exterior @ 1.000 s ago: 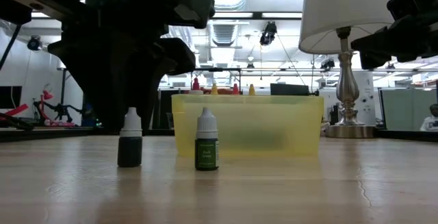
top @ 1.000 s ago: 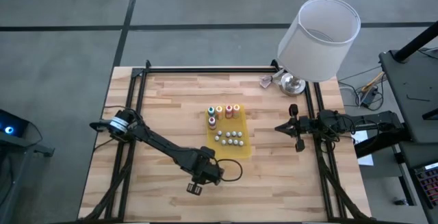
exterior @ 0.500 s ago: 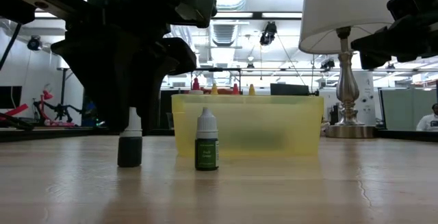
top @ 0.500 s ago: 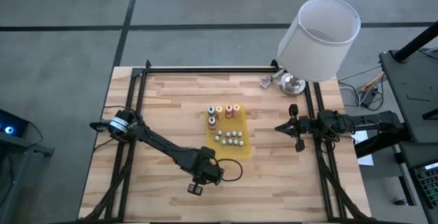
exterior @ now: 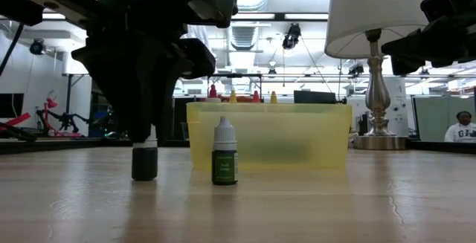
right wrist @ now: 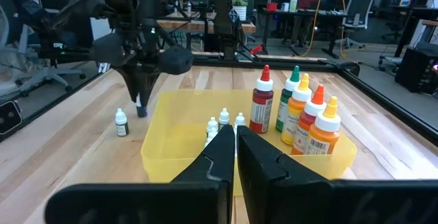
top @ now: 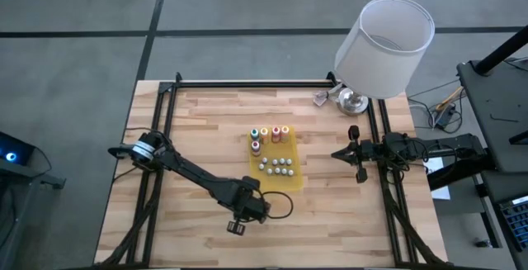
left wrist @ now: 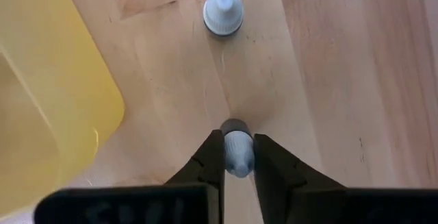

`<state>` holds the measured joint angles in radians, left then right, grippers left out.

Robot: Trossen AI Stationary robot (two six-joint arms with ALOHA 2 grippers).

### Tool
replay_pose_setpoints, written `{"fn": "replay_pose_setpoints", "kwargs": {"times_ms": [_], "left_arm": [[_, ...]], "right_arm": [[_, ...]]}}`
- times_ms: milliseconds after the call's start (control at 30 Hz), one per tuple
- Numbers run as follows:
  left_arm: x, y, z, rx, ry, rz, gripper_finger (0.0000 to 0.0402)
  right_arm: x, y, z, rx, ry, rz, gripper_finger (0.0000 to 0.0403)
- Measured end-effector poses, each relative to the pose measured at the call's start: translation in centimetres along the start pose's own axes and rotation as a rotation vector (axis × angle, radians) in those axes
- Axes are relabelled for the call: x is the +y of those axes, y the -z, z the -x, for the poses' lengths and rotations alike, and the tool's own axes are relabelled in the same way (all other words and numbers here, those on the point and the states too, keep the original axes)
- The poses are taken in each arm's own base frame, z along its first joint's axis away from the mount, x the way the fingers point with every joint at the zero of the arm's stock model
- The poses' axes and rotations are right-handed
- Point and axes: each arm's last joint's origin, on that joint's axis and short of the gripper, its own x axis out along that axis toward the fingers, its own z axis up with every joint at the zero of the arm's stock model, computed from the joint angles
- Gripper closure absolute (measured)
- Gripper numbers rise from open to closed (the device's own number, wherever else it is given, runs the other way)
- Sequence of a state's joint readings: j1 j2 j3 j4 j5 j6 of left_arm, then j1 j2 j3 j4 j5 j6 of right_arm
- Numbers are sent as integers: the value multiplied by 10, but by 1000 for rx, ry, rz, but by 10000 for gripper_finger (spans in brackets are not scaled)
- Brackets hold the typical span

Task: Pick & Place food coloring
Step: Put the small blue food coloring bottle into the bin

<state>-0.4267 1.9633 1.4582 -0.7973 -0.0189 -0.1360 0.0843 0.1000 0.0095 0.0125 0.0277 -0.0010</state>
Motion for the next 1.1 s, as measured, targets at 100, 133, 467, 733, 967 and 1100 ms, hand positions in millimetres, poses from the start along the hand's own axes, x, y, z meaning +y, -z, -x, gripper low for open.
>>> {"fn": "replay_pose_setpoints", "kwargs": {"times_ms": [100, 133, 467, 733, 967, 1100], "left_arm": [[0, -2, 7, -19, 0, 1, 370], [1, -3, 12, -32, -2, 1, 368], [27, -13, 74, -30, -45, -2, 370], [73, -24, 99, -86, -87, 58, 371], [97, -18, 89, -56, -104, 104, 371], [100, -17, 76, -18, -95, 78, 371]], "right_arm": [[0, 0, 0, 0, 0, 0, 394], [0, 0, 0, 0, 0, 0, 394], [0, 0, 0, 0, -1, 0, 394], [0, 0, 0, 0, -1, 0, 394], [0, 0, 0, 1, -1, 0, 394], [0, 0, 0, 0, 0, 0, 394]]}}
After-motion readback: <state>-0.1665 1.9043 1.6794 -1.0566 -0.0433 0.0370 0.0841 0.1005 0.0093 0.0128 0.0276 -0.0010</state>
